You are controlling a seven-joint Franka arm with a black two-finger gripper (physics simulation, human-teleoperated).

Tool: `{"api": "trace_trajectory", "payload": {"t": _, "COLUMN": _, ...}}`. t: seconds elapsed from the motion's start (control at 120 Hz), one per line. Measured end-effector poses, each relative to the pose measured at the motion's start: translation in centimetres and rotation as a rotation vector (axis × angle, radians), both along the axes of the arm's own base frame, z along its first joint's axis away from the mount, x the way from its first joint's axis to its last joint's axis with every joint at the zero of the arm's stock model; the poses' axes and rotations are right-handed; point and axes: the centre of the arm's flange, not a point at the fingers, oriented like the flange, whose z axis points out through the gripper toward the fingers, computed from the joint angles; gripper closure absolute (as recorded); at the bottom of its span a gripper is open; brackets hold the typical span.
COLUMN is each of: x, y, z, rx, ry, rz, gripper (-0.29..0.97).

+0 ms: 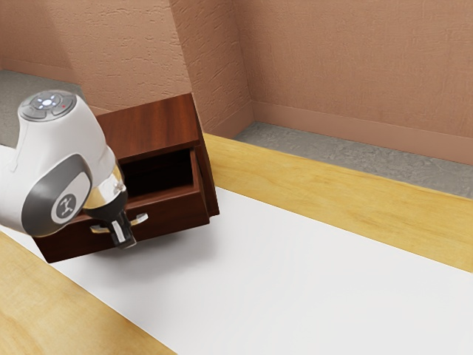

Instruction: Pull the drawer handle with one arm to open the drawer

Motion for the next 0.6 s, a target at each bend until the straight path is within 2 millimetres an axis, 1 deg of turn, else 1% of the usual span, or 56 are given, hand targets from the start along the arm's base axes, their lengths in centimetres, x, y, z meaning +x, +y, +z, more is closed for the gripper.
{"api": "trace_trajectory", "payload": {"t": 0.25, "x": -0.1, "y": -1.0, "z": 0.0, "rx": 0.008, "ry": 0.003, "rz": -0.005, "gripper": 0.54}}
{"api": "trace_trajectory", "payload": {"t": 0.6, "x": -0.1, "y": -1.1, "z": 0.0, "rx": 0.008, "ry": 0.003, "rz": -0.002, "gripper": 0.49}}
